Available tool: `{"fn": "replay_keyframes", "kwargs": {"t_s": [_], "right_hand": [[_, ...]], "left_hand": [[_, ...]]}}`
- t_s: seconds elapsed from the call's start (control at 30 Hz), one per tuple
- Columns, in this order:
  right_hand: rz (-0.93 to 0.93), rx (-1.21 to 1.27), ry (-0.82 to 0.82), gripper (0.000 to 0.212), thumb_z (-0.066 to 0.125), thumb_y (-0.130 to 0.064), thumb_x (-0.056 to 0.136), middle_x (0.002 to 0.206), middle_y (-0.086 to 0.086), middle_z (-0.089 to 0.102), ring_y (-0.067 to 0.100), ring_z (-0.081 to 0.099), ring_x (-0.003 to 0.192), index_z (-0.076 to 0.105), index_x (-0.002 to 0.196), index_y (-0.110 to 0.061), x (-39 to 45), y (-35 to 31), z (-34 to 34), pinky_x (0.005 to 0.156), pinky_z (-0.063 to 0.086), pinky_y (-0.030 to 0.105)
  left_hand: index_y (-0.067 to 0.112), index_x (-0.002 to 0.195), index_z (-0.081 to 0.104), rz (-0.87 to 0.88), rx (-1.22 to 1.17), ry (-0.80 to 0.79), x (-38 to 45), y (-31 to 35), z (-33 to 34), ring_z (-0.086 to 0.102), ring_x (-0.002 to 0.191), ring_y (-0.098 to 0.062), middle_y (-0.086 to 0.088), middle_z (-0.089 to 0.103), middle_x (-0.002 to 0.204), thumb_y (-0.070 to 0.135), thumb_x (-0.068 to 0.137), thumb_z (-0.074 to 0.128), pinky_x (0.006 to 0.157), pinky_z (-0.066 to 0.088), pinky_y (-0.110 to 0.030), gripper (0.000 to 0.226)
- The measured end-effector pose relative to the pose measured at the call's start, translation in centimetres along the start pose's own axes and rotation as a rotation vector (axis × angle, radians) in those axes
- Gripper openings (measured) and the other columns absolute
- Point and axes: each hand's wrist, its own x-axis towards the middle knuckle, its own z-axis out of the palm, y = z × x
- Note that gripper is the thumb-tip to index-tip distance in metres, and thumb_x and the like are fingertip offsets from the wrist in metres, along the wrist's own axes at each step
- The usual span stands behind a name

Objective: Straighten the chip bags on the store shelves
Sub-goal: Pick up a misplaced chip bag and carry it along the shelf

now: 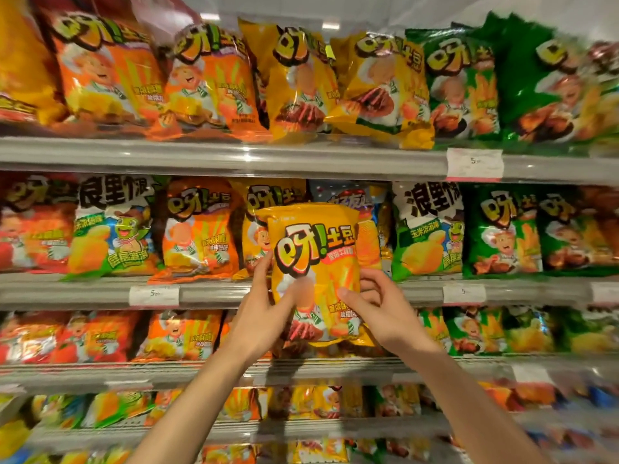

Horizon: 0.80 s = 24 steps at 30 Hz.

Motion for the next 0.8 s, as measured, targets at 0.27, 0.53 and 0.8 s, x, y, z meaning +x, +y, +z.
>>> {"fn": "replay_keyframes", "kwargs": {"t_s": [0.27, 0.53, 0.8], "right_hand": [[-0.098, -0.291, 0.244, 0.054, 0.065, -0.049, 0.092, 0.123, 0.001, 0.06, 0.012, 0.06, 0.11, 0.05, 0.135, -0.02, 5.0, -1.1, -3.5, 0.085, 0.049, 0.019], [0.071, -0.319, 0.201, 0.062, 0.065, -0.047, 0.093, 0.106, 0.001, 0.067, 0.022, 0.065, 0.101, 0.046, 0.138, -0.008, 11.6, 0.2, -2.6, 0.083, 0.049, 0.032], [-0.08, -0.284, 0.281, 0.048, 0.072, -0.041, 0.089, 0.094, 0.001, 0.069, 0.021, 0.068, 0.089, 0.056, 0.123, -0.011, 12.9, -1.9, -2.9, 0.085, 0.056, 0.04]], "left_hand": [[0.043, 0.153, 0.017, 0.016, -0.009, 0.127, 0.7, 0.7, -1.1, 0.034, 0.128, 0.003, 0.029, 0.033, 0.142, 0.061, 0.086, 0.057, 0.099, 0.032, -0.027, 0.08], [0.041, 0.153, 0.018, 0.009, 0.02, 0.181, 0.9, 0.4, -2.3, 0.036, 0.122, 0.002, 0.032, 0.035, 0.137, 0.057, 0.088, 0.057, 0.095, 0.033, -0.027, 0.077], [0.041, 0.154, 0.011, -0.006, 0.064, 0.194, 1.1, -0.9, -3.7, 0.036, 0.133, -0.009, 0.032, 0.028, 0.141, 0.061, 0.089, 0.053, 0.096, 0.032, -0.03, 0.08]]}}
